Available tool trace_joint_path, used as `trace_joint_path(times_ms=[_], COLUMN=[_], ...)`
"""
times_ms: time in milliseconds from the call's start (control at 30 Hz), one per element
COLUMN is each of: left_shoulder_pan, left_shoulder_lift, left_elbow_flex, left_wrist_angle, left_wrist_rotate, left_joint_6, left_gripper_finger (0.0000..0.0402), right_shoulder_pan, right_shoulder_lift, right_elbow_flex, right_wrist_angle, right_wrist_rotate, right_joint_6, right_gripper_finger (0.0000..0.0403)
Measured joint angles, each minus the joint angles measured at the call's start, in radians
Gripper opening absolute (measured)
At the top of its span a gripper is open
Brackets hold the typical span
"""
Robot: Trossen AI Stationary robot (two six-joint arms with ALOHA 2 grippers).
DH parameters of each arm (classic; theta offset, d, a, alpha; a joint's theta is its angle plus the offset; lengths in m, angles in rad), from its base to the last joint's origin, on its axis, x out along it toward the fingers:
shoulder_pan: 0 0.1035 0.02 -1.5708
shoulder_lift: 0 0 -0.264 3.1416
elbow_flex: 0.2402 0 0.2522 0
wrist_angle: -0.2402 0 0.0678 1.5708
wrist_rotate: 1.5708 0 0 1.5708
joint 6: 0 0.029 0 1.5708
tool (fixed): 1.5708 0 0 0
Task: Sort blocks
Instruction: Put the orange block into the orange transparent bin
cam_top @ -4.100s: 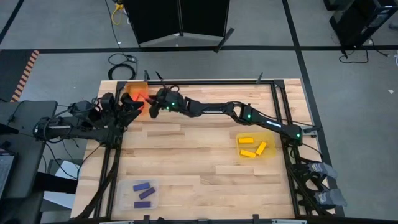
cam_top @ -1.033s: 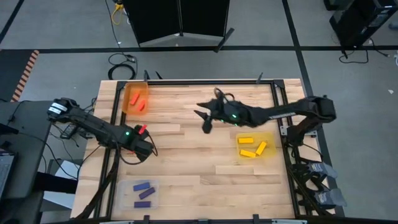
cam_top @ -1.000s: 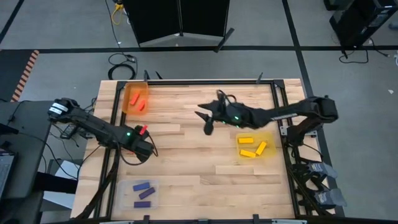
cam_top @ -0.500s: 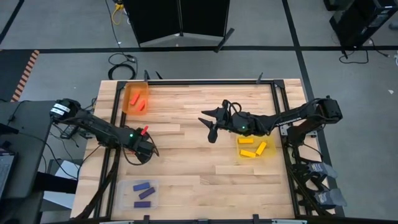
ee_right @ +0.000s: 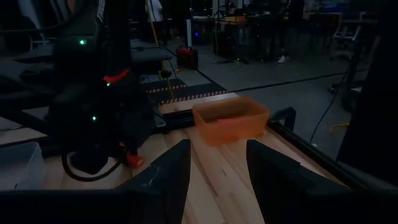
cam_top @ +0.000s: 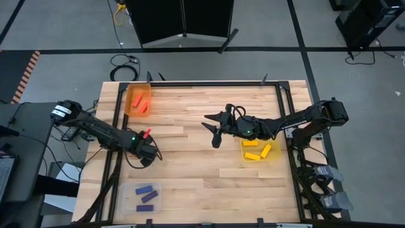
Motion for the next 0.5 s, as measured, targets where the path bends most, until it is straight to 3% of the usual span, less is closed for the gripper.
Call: trace_joint_path(times_ms=[67, 167, 233, 367, 500], left_shoulder_pan=[0.0, 0.013, 0.038, 0.146, 0.314], left_shoulder_lift=[-0.009, -0.046, -0.076, -0.138, -0.181], left_elbow_flex=[0.028, 0.104, 0.145, 0.236, 0.284], left_wrist_angle=[-0.017, -0.038, -0.061, -0.067, -0.07], left_wrist_rotate=[-0.06, -0.262, -0.317, -0.46, -0.541], left_joint_6=[-0.003, -0.005, 0.013, 0.079, 0.16], left_gripper_finger=[0.0096, 0.0096, 0.0096, 0.0096, 0.0096], right_shoulder_pan=[0.0, 0.0, 0.0, 0.0, 0.004], right_shoulder_lift=[0.0, 0.001, 0.001, 0.001, 0.002], right_elbow_flex=[0.0, 0.0, 0.0, 0.0, 0.0], right_wrist_angle=[0.001, 0.006, 0.011, 0.03, 0.048], right_wrist_rotate=[0.0, 0.0, 0.0, 0.0, 0.0], right_joint_6=[0.0, 0.0, -0.001, -0.008, -0.008], right_gripper_finger=[0.0168, 0.0168, 0.0168, 0.0168, 0.0168])
